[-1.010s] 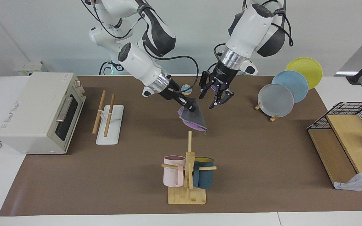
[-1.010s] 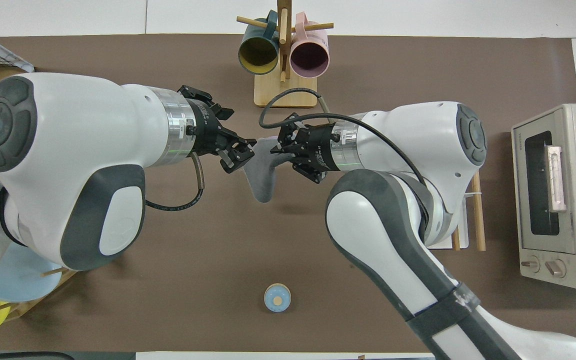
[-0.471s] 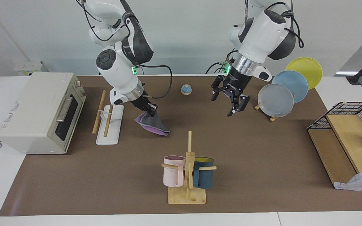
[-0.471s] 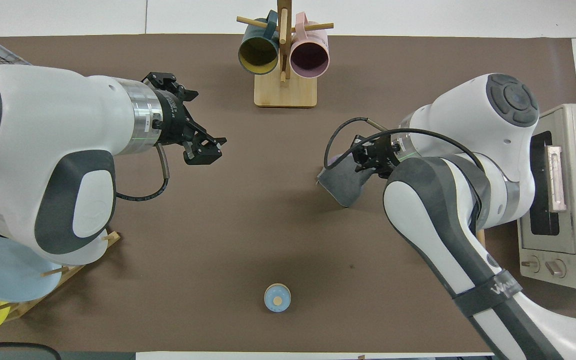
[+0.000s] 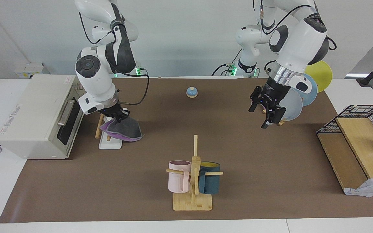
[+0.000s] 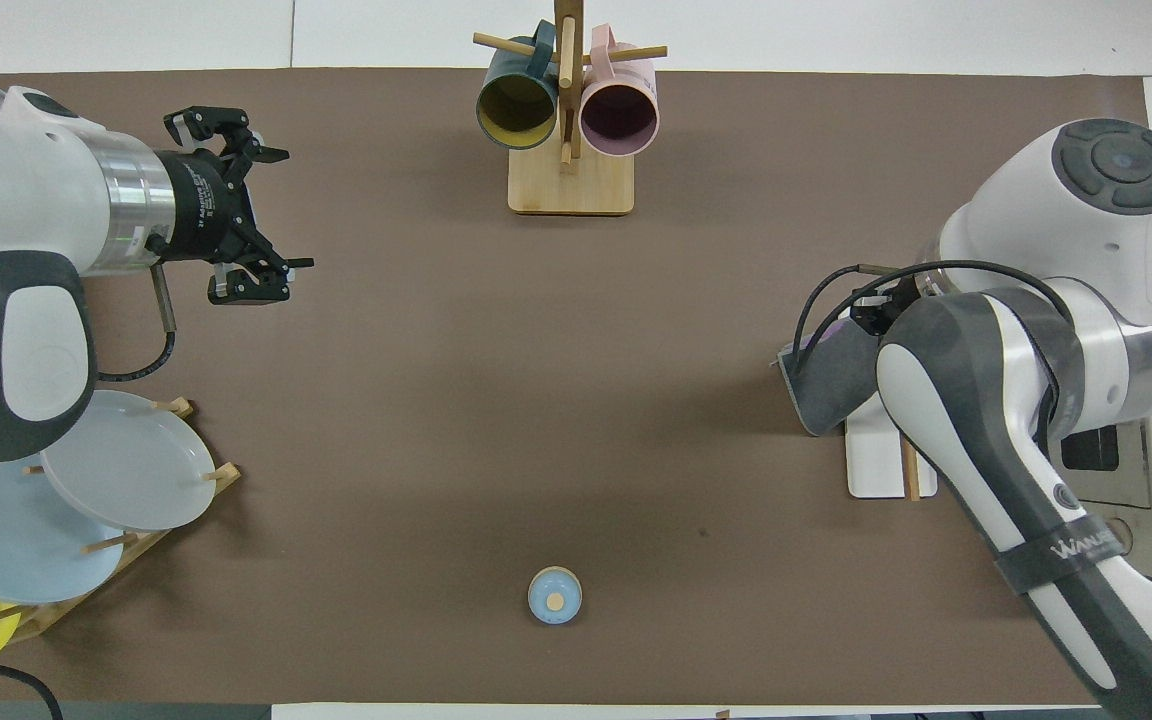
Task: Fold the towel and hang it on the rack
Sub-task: 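Carry the towel to the wooden rods while the left gripper retracts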
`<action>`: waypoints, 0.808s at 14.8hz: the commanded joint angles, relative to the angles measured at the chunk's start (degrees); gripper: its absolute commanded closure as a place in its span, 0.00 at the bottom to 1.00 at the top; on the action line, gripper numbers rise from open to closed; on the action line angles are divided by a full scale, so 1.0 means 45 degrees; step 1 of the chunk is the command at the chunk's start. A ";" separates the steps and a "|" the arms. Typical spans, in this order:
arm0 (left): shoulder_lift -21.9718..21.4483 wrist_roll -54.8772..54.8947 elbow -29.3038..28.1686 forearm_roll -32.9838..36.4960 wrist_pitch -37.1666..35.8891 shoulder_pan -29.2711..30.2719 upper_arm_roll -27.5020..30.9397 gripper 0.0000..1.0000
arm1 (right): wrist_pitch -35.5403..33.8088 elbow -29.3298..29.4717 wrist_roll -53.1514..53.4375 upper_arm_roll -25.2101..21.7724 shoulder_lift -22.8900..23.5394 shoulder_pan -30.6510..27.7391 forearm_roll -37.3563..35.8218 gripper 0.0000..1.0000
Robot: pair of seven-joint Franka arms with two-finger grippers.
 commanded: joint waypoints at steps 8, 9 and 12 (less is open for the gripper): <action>-0.0389 1.1144 0.0169 0.0501 -0.2106 0.2080 0.0056 0.00 | -0.1510 -0.0261 -0.2098 0.0147 -0.1111 -0.1172 -0.2033 1.00; -0.0369 1.1887 0.0228 0.1104 -0.2204 0.2100 0.0076 0.00 | -0.1529 -0.0261 -0.2254 0.0147 -0.1150 -0.1309 -0.2033 1.00; -0.0330 1.3898 0.0463 0.1851 -0.2594 0.2120 0.0115 0.00 | -0.1413 -0.0475 -0.2704 0.0166 -0.1170 -0.1738 -0.2013 1.00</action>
